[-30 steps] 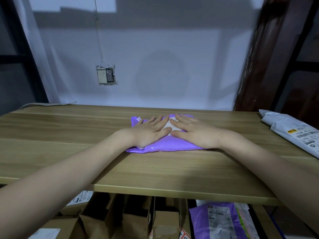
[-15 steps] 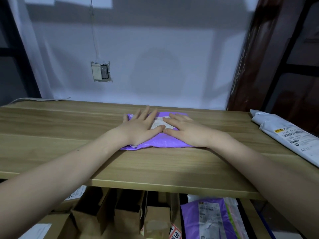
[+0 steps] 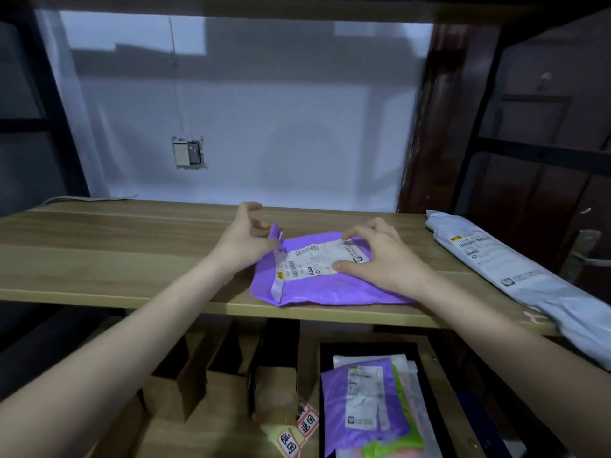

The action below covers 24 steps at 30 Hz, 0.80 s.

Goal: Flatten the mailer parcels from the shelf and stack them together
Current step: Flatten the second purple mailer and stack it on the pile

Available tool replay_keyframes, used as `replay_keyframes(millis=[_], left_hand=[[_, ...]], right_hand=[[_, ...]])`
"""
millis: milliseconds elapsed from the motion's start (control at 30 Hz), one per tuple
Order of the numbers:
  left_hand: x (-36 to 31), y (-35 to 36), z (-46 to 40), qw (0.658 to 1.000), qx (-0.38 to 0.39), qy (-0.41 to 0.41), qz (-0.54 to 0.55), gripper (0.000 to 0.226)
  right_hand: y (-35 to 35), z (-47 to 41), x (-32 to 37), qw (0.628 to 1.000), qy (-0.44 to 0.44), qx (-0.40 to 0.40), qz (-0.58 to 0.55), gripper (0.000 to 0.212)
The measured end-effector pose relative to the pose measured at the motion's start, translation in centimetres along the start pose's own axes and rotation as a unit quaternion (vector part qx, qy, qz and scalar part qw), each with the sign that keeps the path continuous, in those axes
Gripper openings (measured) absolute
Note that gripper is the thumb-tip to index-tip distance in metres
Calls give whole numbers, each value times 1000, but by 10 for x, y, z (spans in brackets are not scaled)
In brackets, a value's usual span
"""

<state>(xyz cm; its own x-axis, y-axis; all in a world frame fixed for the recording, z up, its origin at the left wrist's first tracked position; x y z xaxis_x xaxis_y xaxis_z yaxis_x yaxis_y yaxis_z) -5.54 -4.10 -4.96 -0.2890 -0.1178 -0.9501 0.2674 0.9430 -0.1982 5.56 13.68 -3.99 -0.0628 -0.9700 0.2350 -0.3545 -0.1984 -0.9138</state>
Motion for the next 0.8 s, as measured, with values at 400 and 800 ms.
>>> replay_keyframes(millis=[400, 800], left_hand=[[-78, 32, 121, 935, 64, 93, 337, 30], [-75, 115, 202, 958, 227, 118, 130, 26]], right_hand=[[-53, 108, -34, 992, 28, -82, -90, 85], [6, 204, -41, 973, -49, 122, -187, 19]])
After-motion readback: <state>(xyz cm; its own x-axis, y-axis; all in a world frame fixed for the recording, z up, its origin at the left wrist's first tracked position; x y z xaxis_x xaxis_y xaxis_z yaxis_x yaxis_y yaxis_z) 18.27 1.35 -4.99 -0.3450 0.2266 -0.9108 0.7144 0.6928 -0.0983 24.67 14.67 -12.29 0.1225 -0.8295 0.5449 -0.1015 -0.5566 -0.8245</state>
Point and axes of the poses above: each hand's wrist, its own z-axis away from the middle knuckle, its own y-axis out of the palm, x = y × z, the point moved 8 cm from there along -z, towards the middle knuckle, and after that the axes turned 13 degrees about z, right-handed, at the moved point
